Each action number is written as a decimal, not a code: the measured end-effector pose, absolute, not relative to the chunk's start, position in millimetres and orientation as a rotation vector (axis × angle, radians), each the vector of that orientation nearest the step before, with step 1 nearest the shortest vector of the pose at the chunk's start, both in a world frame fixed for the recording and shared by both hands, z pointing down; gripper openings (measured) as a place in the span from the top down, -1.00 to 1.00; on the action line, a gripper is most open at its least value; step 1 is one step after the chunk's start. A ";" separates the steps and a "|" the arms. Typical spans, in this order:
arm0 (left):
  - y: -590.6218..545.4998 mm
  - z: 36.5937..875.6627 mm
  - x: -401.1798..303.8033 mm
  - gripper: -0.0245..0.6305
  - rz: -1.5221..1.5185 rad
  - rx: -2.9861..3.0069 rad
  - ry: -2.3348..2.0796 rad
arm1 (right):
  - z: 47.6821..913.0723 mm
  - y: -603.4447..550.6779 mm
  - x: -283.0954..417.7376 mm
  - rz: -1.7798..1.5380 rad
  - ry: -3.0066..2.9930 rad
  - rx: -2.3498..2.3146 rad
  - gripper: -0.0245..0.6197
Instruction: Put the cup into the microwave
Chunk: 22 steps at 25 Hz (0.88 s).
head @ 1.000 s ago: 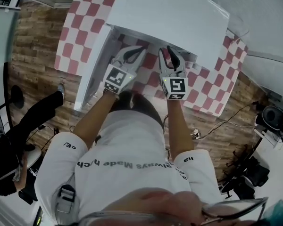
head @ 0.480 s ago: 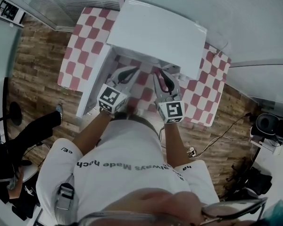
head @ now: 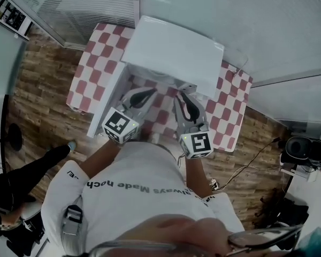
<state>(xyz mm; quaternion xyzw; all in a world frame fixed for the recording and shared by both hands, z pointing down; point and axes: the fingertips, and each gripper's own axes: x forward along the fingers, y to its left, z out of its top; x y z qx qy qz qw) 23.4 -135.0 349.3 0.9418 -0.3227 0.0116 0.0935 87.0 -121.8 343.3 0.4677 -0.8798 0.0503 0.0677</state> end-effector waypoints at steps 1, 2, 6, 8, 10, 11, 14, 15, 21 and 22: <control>-131.4 340.6 24.9 0.92 0.022 2.807 -0.949 | 335.0 -118.2 85.8 0.136 -2.662 1.401 0.69; -128.1 332.2 26.6 0.92 0.010 2.822 -0.942 | 327.2 -114.9 84.6 0.126 -2.671 1.395 0.69; -118.7 305.8 31.1 0.92 -0.022 2.867 -0.925 | 301.9 -105.2 79.6 0.106 -2.691 1.374 0.69; -116.0 296.1 31.4 0.92 -0.038 2.874 -0.923 | 291.5 -100.6 77.2 0.100 -2.703 1.367 0.69; -113.2 288.0 31.7 0.92 -0.049 2.881 -0.921 | 280.5 -96.5 75.2 0.094 -2.720 1.377 0.69; -111.6 285.4 31.8 0.92 -0.049 2.883 -0.918 | 276.0 -94.4 74.5 0.089 -2.727 1.382 0.69; -106.0 279.1 33.3 0.92 -0.052 2.893 -0.899 | 267.8 -88.3 73.9 0.069 -2.735 1.373 0.69; -104.2 277.4 33.6 0.91 -0.051 2.896 -0.892 | 265.8 -86.7 73.4 0.066 -2.738 1.366 0.70; -103.6 269.5 30.2 0.92 -0.045 2.904 -0.891 | 252.8 -82.9 68.7 0.055 -2.753 1.348 0.72; -103.6 266.9 29.9 0.92 -0.052 2.911 -0.890 | 251.4 -82.4 68.0 0.049 -2.753 1.347 0.73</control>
